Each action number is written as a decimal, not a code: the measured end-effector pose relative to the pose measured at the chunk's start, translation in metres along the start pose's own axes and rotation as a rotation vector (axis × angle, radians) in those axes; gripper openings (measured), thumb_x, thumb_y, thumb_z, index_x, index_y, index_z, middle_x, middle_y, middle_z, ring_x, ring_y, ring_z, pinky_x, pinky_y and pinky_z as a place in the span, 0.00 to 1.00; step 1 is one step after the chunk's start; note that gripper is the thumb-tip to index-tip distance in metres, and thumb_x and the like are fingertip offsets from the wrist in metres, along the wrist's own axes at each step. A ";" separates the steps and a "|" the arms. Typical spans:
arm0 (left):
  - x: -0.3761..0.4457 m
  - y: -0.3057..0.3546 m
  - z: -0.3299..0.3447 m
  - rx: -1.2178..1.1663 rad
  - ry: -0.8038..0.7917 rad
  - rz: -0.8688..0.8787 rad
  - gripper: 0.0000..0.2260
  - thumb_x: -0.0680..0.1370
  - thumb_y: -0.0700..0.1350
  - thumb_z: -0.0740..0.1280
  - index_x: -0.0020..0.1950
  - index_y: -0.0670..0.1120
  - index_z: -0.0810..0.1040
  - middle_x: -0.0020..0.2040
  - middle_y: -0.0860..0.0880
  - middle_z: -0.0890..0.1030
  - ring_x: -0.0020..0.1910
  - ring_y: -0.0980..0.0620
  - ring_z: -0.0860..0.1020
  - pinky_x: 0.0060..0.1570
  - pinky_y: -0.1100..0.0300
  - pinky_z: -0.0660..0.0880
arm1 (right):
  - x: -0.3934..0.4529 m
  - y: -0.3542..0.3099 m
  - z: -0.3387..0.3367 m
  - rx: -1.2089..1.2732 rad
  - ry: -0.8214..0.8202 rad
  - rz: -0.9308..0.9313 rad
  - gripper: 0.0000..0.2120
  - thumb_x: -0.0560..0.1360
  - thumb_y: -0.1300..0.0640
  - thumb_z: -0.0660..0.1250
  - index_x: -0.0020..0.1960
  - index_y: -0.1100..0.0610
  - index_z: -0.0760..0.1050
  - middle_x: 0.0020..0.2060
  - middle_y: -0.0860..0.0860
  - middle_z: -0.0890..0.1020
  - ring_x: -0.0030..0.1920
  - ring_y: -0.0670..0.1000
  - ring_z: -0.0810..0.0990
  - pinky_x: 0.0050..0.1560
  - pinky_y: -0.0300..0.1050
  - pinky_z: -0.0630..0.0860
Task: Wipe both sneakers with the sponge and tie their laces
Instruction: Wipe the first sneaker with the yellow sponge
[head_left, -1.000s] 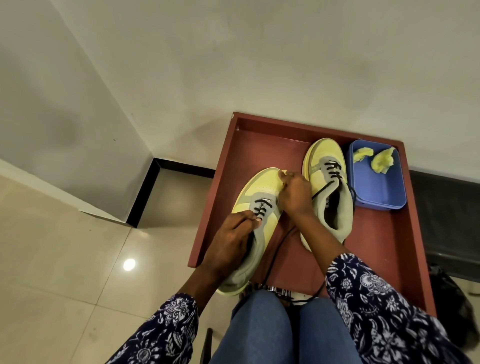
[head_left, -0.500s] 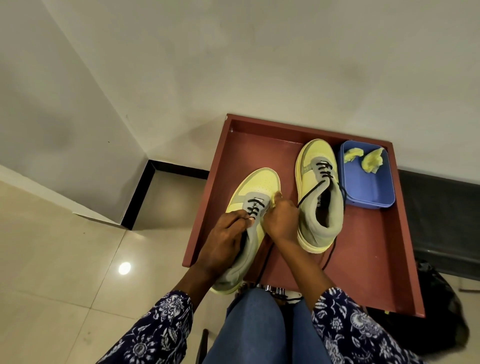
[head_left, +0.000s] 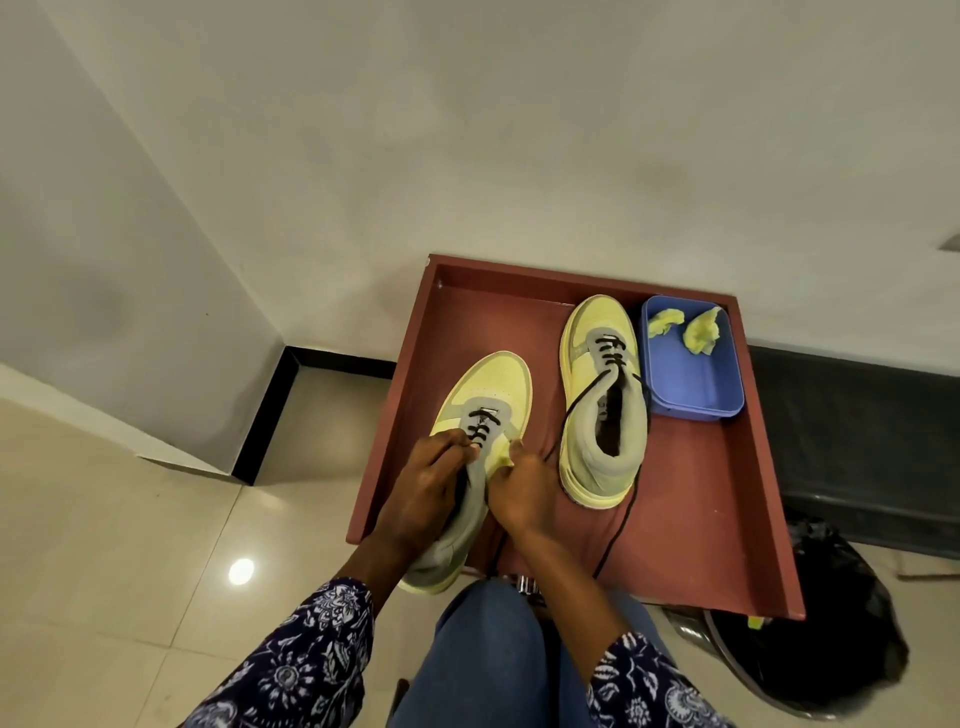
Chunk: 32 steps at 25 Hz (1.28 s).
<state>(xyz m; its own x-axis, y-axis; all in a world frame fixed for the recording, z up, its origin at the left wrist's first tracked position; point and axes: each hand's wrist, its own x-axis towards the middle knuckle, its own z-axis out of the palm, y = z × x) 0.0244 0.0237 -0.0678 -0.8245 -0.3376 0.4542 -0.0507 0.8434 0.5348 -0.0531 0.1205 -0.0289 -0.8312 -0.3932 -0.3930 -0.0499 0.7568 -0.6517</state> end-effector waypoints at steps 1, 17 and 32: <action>0.000 -0.001 0.000 0.007 -0.008 0.008 0.12 0.74 0.40 0.59 0.49 0.37 0.79 0.49 0.38 0.80 0.51 0.50 0.71 0.53 0.63 0.69 | -0.003 0.002 -0.003 0.035 -0.033 -0.004 0.12 0.74 0.67 0.57 0.53 0.62 0.76 0.44 0.61 0.80 0.46 0.59 0.78 0.40 0.43 0.69; 0.026 0.020 -0.027 0.377 -0.467 -0.293 0.14 0.80 0.44 0.58 0.64 0.42 0.70 0.59 0.42 0.74 0.54 0.44 0.74 0.53 0.54 0.73 | -0.031 0.011 -0.053 0.285 -0.089 0.005 0.12 0.74 0.67 0.58 0.49 0.61 0.80 0.41 0.52 0.82 0.44 0.50 0.79 0.47 0.42 0.74; 0.095 0.047 -0.107 0.278 -0.637 -0.075 0.11 0.75 0.36 0.63 0.54 0.42 0.81 0.49 0.42 0.80 0.48 0.45 0.77 0.49 0.52 0.75 | -0.036 0.017 -0.090 0.330 0.165 -0.002 0.16 0.74 0.65 0.59 0.60 0.58 0.77 0.52 0.55 0.82 0.51 0.54 0.80 0.55 0.47 0.76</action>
<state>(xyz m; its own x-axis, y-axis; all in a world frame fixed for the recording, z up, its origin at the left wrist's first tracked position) 0.0040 -0.0132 0.0770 -0.9786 -0.1602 -0.1290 -0.1930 0.9319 0.3072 -0.0741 0.1947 0.0321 -0.9107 -0.2848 -0.2992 0.1072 0.5364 -0.8371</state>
